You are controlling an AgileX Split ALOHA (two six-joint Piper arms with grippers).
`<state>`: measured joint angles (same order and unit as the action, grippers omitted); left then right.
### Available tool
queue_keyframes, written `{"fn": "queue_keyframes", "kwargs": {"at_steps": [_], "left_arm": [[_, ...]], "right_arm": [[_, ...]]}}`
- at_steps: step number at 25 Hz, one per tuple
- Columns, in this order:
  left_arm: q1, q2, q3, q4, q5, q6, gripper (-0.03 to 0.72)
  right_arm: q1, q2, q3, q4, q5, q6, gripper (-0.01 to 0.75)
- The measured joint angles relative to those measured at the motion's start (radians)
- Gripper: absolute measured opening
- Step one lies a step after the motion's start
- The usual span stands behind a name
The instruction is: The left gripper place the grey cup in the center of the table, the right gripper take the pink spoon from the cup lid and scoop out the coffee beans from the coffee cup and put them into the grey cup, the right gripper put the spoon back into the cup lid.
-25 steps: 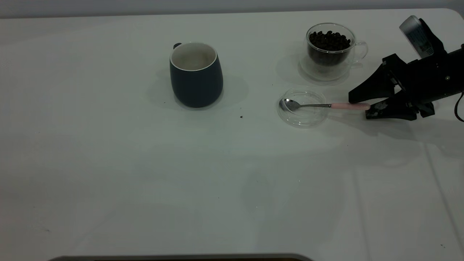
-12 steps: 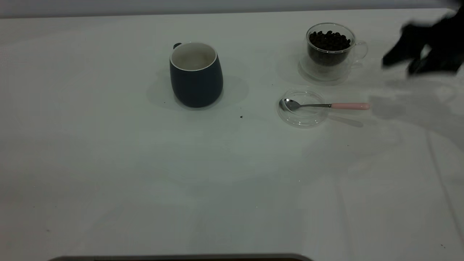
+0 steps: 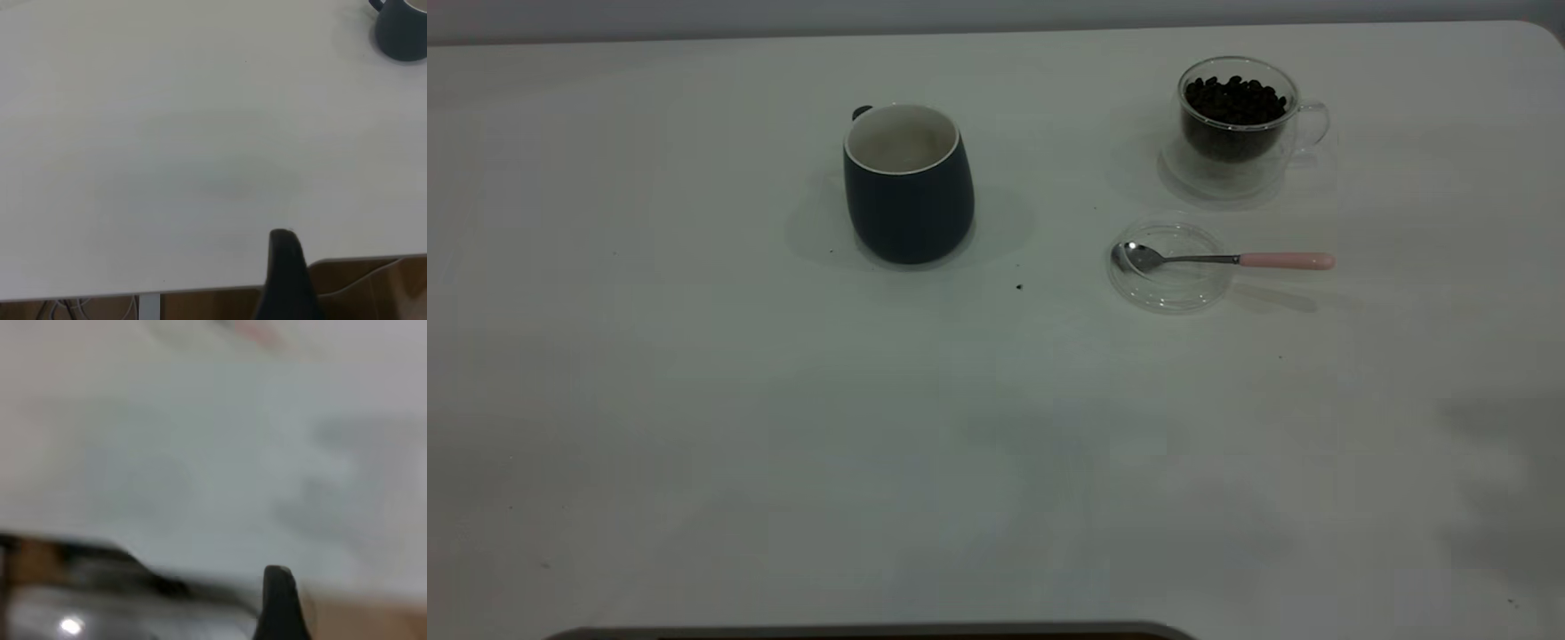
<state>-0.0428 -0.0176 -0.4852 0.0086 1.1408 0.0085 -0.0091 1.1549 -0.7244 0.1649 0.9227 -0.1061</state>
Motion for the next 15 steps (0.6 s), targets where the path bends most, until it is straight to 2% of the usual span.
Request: {"fn": "queue_keyframes", "kwargs": {"at_steps": [2, 8, 15], "left_arm": [[0.0, 0.0, 0.0, 0.0, 0.0, 0.0, 0.586], [0.0, 0.0, 0.0, 0.0, 0.0, 0.0, 0.586], [0.0, 0.0, 0.0, 0.0, 0.0, 0.0, 0.586]], "right_arm": [[0.0, -0.135, 0.05, -0.084, 0.094, 0.074, 0.591], [0.0, -0.538, 0.241, -0.072, 0.167, 0.097, 0.591], [0.0, -0.894, 0.253, -0.08, 0.178, 0.095, 0.591]]}}
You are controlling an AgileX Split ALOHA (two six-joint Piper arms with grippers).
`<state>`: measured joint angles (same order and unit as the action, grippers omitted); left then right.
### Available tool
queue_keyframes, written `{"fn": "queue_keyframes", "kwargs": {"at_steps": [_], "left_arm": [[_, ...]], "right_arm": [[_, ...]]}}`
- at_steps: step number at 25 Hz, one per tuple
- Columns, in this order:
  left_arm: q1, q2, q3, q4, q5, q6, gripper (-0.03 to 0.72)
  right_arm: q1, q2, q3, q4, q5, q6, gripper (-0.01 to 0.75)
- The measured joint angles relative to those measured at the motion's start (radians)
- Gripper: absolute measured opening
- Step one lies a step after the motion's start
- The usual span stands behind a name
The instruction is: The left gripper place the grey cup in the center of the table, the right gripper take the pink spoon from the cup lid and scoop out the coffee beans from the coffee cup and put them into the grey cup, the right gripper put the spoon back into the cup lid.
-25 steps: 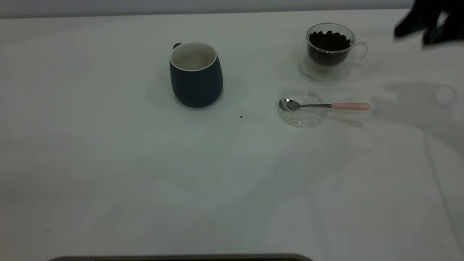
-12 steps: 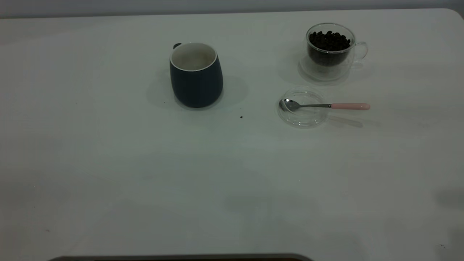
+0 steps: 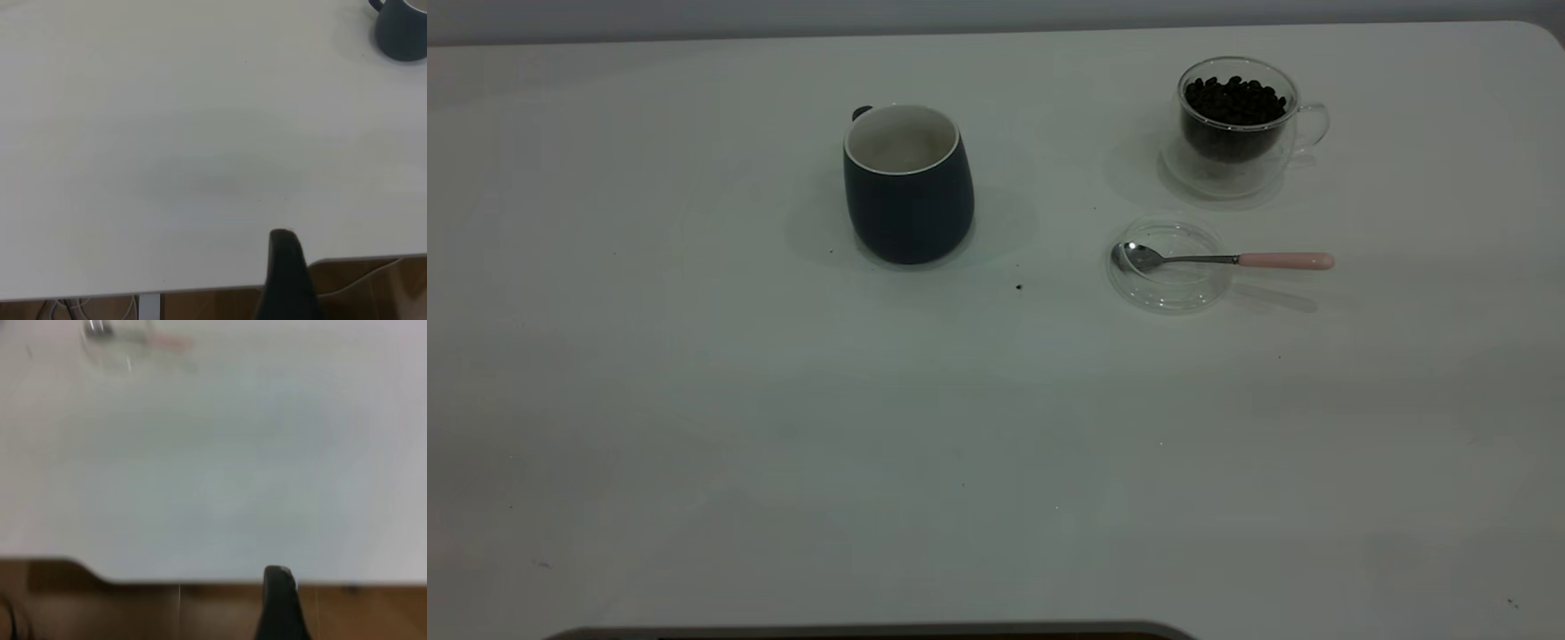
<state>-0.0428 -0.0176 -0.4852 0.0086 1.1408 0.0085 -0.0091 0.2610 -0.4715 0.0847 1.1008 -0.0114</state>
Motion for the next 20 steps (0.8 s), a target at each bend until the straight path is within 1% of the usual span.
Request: {"fn": "queue_keyframes", "kwargs": {"at_steps": [11, 20], "left_arm": [[0.0, 0.0, 0.0, 0.0, 0.0, 0.002, 0.586], [0.0, 0.0, 0.0, 0.0, 0.0, 0.002, 0.586]], "right_arm": [[-0.002, -0.222, 0.002, 0.001, 0.015, -0.002, 0.591], [-0.014, -0.227, 0.002, 0.013, 0.017, -0.003, 0.591]]}}
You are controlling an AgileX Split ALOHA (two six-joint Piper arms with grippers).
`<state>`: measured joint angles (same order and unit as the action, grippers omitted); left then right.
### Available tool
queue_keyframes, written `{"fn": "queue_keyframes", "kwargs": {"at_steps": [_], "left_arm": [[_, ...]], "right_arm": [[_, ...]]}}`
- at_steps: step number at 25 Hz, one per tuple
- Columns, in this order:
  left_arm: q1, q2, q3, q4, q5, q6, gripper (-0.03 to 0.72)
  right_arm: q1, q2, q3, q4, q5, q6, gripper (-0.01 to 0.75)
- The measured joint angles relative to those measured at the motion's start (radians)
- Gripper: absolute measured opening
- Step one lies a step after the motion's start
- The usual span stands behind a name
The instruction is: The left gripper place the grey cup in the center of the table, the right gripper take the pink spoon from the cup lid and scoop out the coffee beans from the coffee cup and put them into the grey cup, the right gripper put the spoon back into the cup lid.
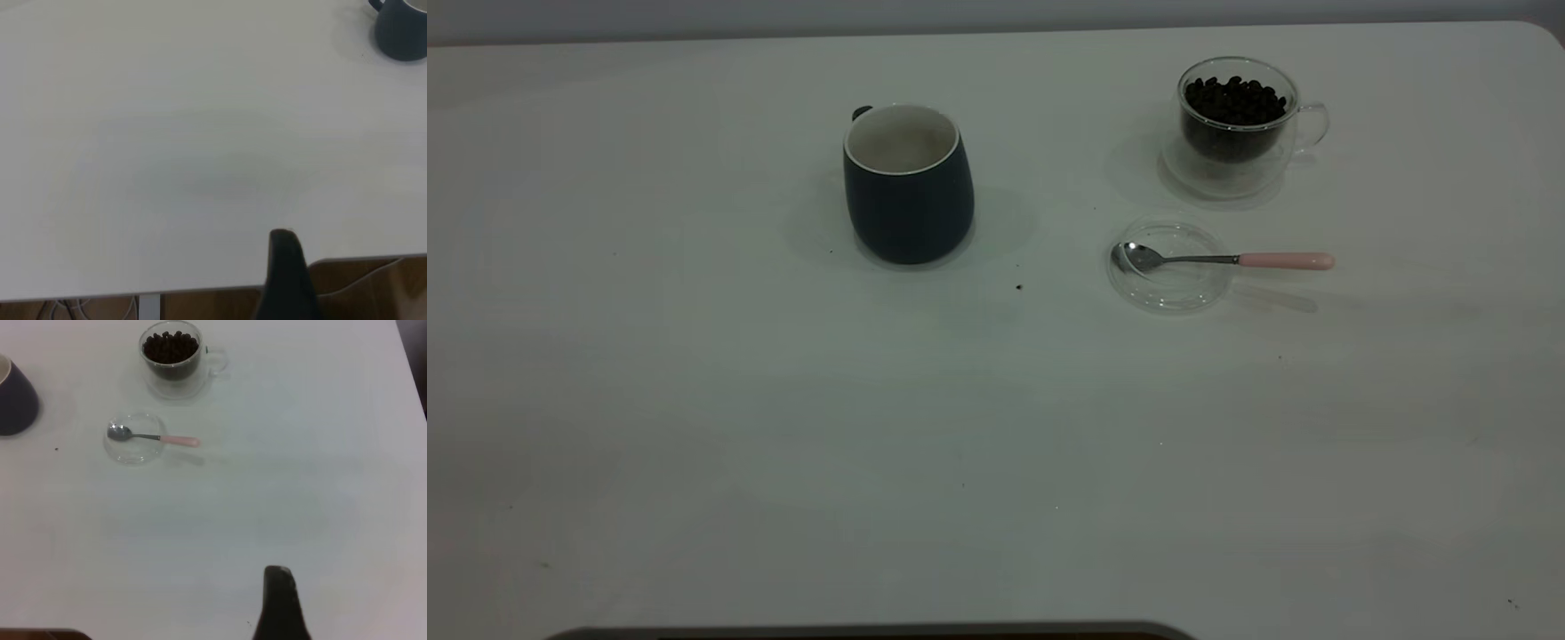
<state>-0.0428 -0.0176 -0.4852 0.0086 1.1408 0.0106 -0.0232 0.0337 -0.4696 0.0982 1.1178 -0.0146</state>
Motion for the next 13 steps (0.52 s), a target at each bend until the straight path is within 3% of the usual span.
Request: {"fn": "queue_keyframes", "kwargs": {"at_steps": [13], "left_arm": [[0.0, 0.0, 0.0, 0.0, 0.0, -0.001, 0.586]], "right_arm": [[0.0, 0.0, 0.0, 0.006, 0.001, -0.003, 0.591]]}}
